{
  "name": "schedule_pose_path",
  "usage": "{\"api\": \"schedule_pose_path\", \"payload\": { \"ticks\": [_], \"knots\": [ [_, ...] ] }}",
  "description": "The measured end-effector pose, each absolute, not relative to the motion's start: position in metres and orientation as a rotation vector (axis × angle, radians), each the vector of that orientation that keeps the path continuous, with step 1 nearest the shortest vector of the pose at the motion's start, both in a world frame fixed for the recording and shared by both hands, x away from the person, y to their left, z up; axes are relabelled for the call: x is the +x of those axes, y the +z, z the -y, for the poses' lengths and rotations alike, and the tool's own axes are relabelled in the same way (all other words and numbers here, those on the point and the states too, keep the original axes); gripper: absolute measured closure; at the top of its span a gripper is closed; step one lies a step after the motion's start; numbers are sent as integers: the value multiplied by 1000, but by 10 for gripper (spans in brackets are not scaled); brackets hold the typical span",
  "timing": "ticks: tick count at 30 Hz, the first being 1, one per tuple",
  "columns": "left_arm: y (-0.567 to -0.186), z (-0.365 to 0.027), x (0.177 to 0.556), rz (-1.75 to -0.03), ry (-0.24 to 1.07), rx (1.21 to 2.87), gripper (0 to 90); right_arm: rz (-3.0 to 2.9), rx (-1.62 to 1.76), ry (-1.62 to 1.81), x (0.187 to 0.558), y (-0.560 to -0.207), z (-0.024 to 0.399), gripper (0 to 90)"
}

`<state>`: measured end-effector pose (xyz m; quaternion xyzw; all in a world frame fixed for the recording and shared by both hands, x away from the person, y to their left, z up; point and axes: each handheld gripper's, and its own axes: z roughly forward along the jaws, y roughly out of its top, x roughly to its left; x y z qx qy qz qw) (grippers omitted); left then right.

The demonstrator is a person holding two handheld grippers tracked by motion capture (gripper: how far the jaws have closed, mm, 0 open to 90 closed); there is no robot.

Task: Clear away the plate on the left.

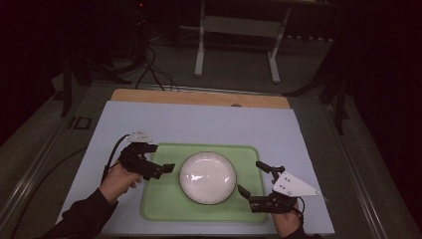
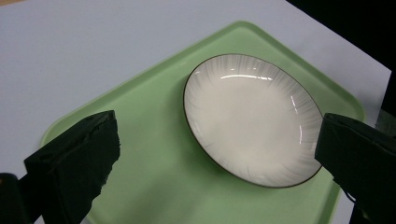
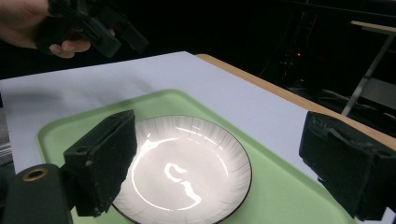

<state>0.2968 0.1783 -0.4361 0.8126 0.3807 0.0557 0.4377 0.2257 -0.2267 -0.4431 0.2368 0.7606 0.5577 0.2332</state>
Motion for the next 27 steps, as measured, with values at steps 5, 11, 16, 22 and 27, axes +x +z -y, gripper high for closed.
{"api": "schedule_pose_path", "payload": {
  "ticks": [5,11,16,22,27],
  "knots": [
    [-438,-185,289,-966,179,2018,0,-2093,650,1528,226,-443,226,110],
    [-444,-193,281,-976,209,2021,0,-2097,648,1524,226,-444,225,111],
    [-450,-194,275,-976,220,2039,0,-2103,652,1521,227,-445,225,111],
    [-458,-194,271,-984,225,2035,0,-2107,650,1519,226,-445,224,111],
    [-464,-194,268,-980,260,2036,0,-2110,647,1519,227,-445,224,111]
  ]
}}
